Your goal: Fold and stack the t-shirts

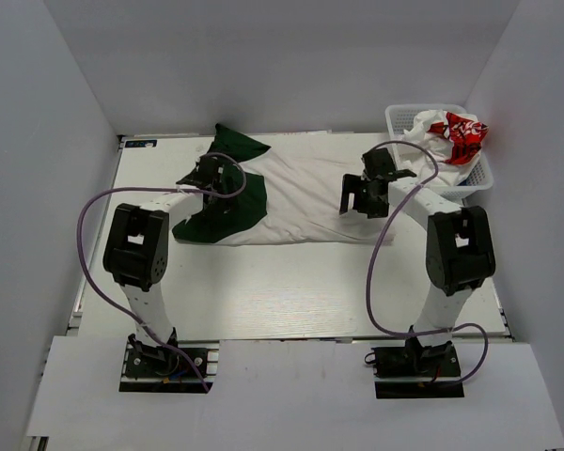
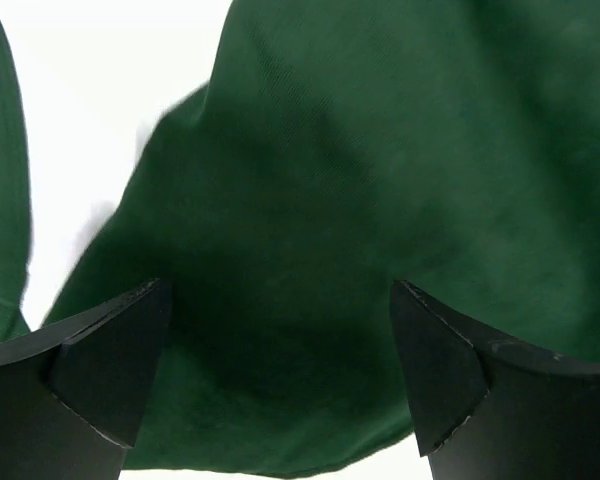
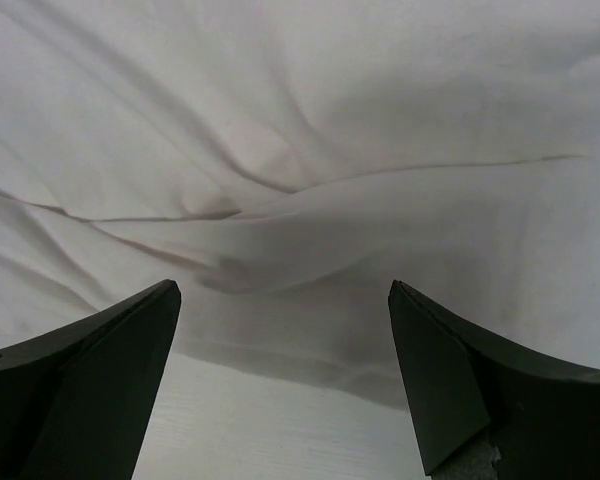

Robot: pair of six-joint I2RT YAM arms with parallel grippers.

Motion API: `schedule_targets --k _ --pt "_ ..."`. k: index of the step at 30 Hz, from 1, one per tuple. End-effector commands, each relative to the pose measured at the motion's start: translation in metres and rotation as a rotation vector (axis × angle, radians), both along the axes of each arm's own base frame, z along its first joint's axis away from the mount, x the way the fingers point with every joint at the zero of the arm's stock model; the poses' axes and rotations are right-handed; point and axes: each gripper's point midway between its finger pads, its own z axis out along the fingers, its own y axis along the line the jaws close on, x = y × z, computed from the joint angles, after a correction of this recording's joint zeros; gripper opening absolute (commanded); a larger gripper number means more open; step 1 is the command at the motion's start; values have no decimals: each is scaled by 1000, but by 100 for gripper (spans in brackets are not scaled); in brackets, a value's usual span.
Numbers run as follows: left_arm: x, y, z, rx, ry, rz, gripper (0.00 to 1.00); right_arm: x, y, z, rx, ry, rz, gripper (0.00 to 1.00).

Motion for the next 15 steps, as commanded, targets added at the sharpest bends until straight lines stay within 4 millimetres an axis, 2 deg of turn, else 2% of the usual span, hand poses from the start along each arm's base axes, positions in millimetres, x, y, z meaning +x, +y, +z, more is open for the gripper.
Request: schedule_targets --k 1,2,4,5,6,7,8,9,10,13,14,15 --pt "-6 3 -3 -41 11 50 100 23 6 -13 13 -6 8 90" --pt "-11 4 -9 -37 27 51 100 38 9 0 18 -37 5 90" --pt "-19 6 -14 -32 45 51 100 51 9 -12 16 -34 0 90" --pt "-18 13 -14 -21 42 67 100 70 6 -5 3 -73 -36 90" --pt "-22 13 -17 -18 52 68 100 74 0 -15 -2 -45 -55 90" --pt "-20 19 -14 -18 41 91 100 97 4 9 18 -104 -66 90" --pt "-19 21 -13 -11 38 96 100 95 -3 6 8 -69 -82 90" --pt "-22 21 -16 -8 47 96 100 96 -3 -5 2 -42 -83 90" --pt "-21 25 -12 -12 37 105 100 104 -6 5 8 -61 -92 90" --pt "-21 25 -12 -12 37 105 100 98 -12 22 -17 -89 -64 90" --pt "-20 29 -12 -12 37 114 100 95 -16 38 -17 -125 -66 90" --pt "-21 29 -14 -12 37 114 100 75 -21 21 -39 -75 -59 90"
